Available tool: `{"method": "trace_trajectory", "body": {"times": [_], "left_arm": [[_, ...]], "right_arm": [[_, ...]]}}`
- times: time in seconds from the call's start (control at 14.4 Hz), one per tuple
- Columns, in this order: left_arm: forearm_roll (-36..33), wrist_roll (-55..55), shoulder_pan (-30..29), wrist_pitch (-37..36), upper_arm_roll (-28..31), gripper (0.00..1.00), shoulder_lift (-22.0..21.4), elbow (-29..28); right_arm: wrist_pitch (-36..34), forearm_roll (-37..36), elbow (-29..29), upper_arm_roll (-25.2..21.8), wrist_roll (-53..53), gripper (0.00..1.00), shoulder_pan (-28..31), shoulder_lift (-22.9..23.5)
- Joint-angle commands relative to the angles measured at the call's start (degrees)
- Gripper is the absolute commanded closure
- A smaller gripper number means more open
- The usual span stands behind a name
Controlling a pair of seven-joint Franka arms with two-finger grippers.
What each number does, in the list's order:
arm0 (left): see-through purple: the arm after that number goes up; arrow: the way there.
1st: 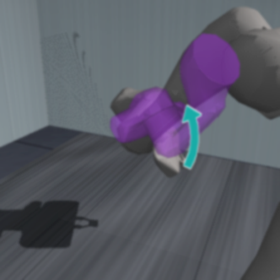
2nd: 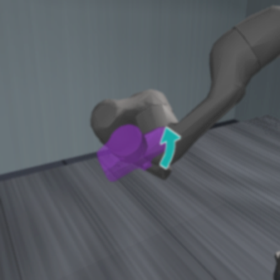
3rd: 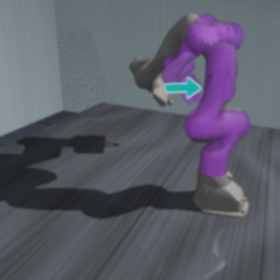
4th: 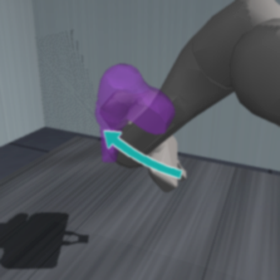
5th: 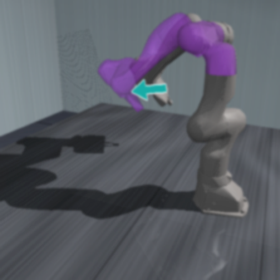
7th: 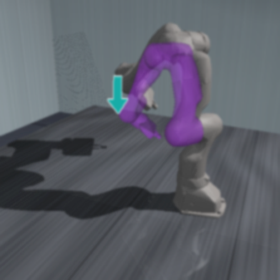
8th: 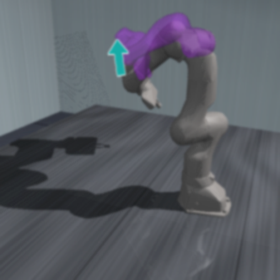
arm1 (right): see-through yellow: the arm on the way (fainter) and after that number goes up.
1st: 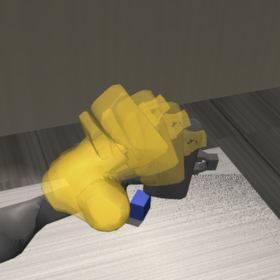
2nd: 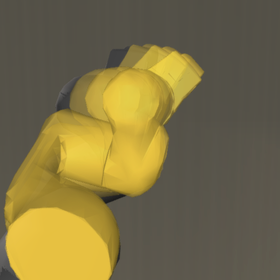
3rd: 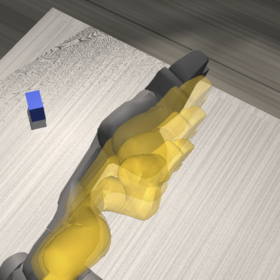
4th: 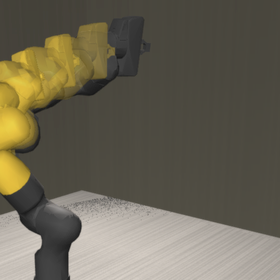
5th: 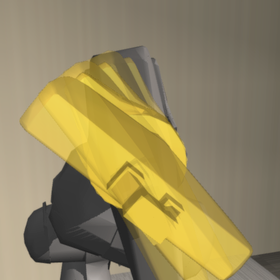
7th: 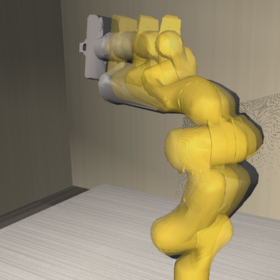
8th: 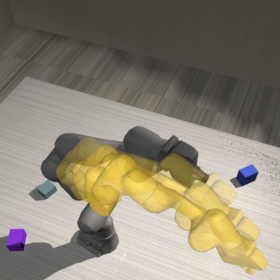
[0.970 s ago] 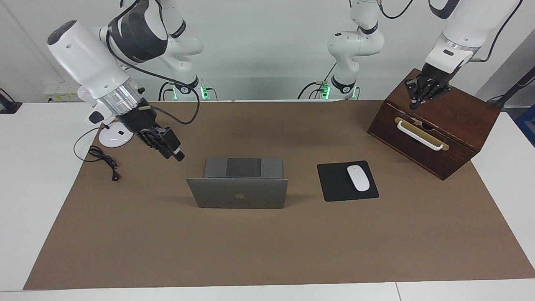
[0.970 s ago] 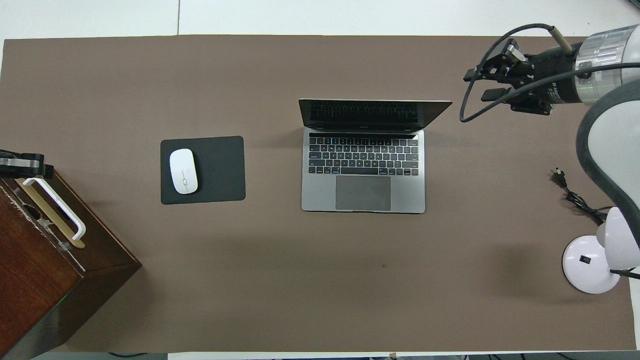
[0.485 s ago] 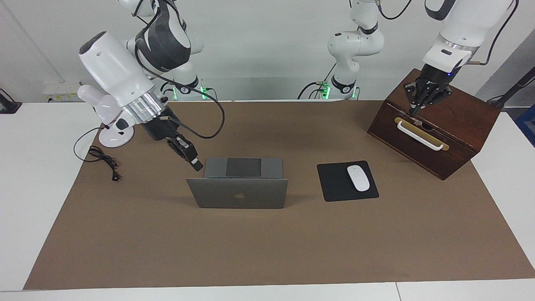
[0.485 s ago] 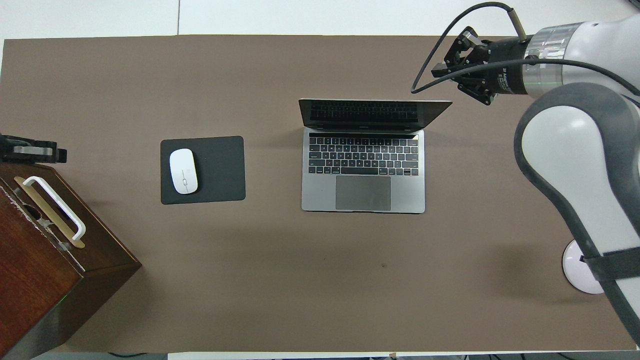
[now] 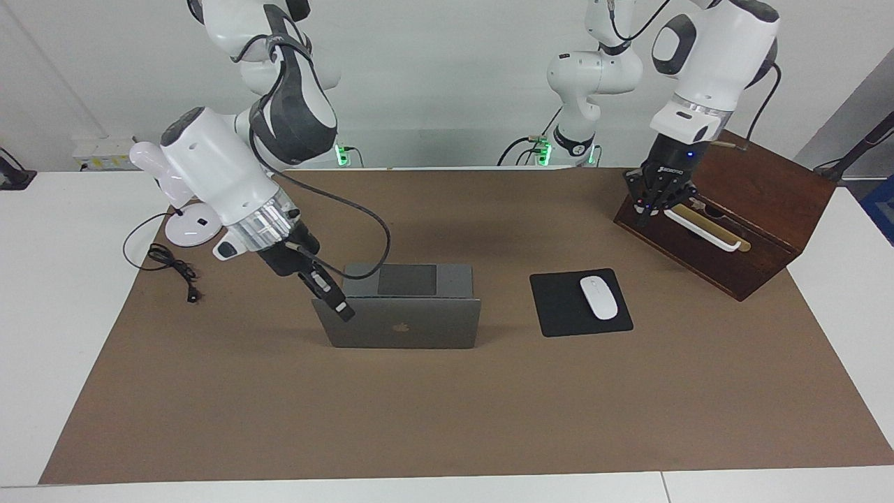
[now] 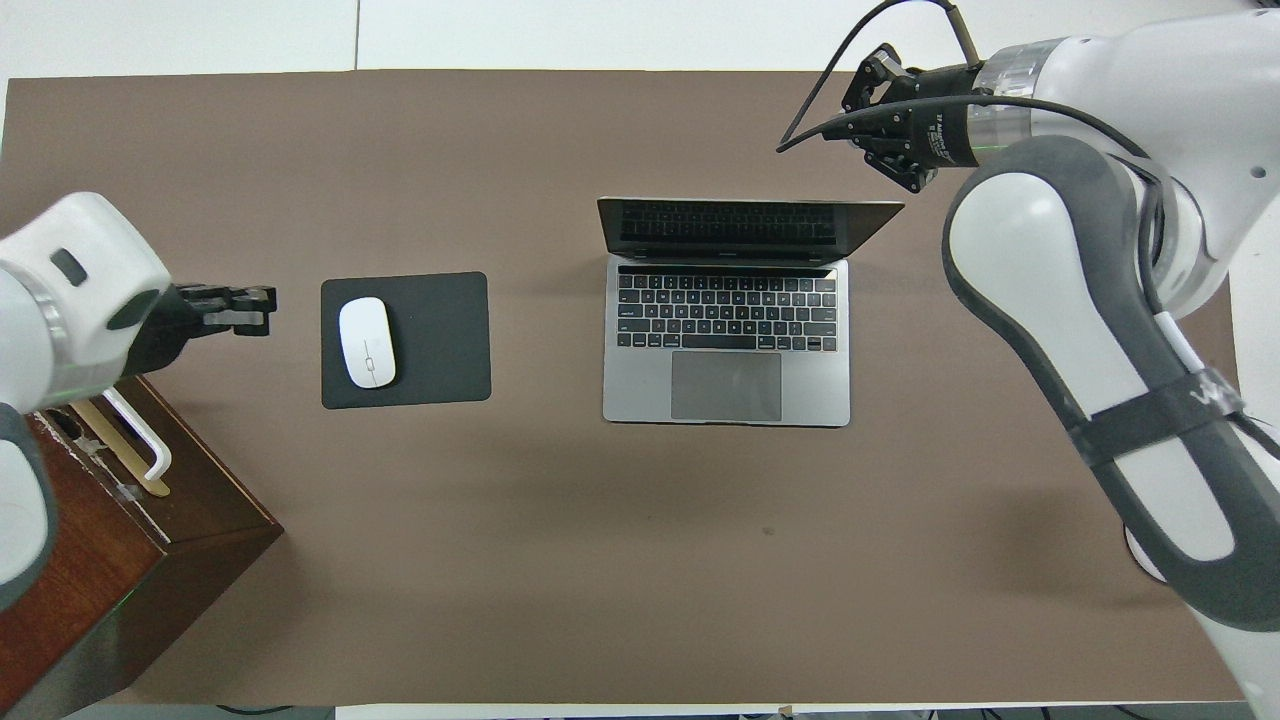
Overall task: Close laptop with both arms
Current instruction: 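Move the right gripper toward the laptop screen while the left gripper advances, then bring the left gripper to the laptop's near edge while the right gripper reaches the screen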
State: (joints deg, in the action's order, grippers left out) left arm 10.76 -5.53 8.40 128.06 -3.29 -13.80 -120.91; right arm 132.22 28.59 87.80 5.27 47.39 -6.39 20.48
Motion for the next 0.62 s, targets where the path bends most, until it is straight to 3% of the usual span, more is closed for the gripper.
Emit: {"method": "trace_trajectory", "body": {"times": [0.0,0.28,0.55], "left_arm": [[1.3,-0.3,5.8,10.9,0.7,1.0,-5.4,-10.8],[1.3,3.3,13.6,21.9,0.7,1.0,-5.5,-17.4],[1.3,8.0,20.6,35.5,0.7,1.0,-2.2,-22.8]], "right_arm": [[2.8,1.3,-2.6,1.8,3.1,1.0,0.3,2.8],[4.1,0.9,-2.6,3.3,3.9,1.0,0.3,5.3],[3.0,0.5,-2.6,3.4,3.9,1.0,0.1,6.1]]}}
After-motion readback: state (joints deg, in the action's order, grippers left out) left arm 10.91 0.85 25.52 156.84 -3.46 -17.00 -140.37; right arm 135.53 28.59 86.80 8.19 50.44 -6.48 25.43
